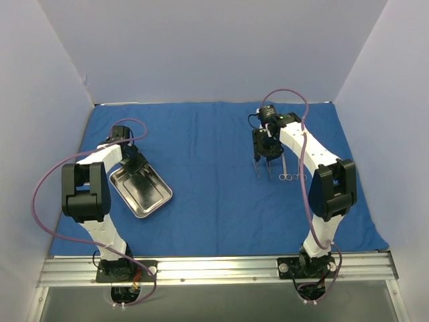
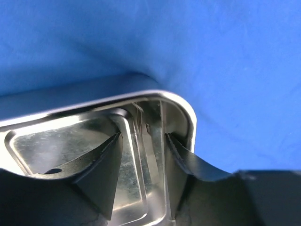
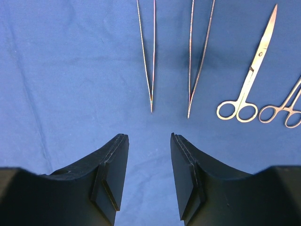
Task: Open and lay out the surgical kit
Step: Pick up the medical item from the container.
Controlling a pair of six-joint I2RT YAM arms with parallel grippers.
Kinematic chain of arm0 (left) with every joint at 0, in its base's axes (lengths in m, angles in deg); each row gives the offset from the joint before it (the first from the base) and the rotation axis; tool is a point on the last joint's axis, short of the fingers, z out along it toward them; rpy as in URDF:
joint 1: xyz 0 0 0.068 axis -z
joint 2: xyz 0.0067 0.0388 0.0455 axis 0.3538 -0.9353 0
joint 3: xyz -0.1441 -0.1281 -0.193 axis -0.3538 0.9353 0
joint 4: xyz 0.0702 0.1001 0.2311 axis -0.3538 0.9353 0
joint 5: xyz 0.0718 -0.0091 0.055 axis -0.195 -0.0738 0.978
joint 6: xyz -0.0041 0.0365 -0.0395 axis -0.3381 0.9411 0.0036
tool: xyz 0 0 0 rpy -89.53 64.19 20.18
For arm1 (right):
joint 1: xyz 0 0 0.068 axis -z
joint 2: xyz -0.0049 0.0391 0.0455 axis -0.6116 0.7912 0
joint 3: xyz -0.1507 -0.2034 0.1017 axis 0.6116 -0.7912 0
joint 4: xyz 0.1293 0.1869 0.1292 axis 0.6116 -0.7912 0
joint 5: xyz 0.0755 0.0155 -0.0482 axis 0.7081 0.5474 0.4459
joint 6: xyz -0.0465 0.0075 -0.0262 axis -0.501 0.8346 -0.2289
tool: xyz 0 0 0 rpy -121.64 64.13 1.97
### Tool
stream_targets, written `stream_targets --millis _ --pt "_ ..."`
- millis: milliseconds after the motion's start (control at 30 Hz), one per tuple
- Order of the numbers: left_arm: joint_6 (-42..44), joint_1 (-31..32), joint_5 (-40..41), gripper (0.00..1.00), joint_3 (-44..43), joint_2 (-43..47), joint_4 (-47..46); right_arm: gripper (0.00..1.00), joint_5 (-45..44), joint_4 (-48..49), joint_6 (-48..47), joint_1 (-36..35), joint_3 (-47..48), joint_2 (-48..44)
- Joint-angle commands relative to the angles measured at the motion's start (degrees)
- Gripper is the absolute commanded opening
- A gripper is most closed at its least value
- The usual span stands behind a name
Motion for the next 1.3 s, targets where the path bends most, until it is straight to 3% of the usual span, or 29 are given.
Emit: stream_targets --millis 0,733,800,933,967,1000,1267 --pt "0.08 0.51 0.61 0.51 -2.91 -3.3 -0.65 0.41 0.03 -1.08 0.08 0.42 0.13 -3.21" --pt "6.05 0.95 4.39 0.31 -3.88 -7.62 6.12 0.41 0.73 -0.29 0.44 0.51 0.48 -3.21" --pt "6.14 0.95 4.39 0.19 -3.62 -7.27 6.21 0.41 0.73 -0.11 0.44 0.51 0.48 -3.21" --pt "6.05 1.12 4.22 0.14 -2.13 -5.95 4.98 0.41 0.56 -0.11 0.26 0.51 0.3 -3.47" --pt "6.05 1.12 4.3 0.04 -1.69 -5.34 4.72 0.41 0.56 -0.03 0.26 0.51 0.22 -3.48" --pt "6.05 1.12 4.3 0.02 -1.6 -4.98 4.54 0.41 0.73 -0.03 0.26 0.51 0.13 -3.56" --pt "5.96 1.04 5.36 0.02 -2.74 1.78 5.85 0.41 0.47 -0.11 -0.27 0.51 1.09 -3.39"
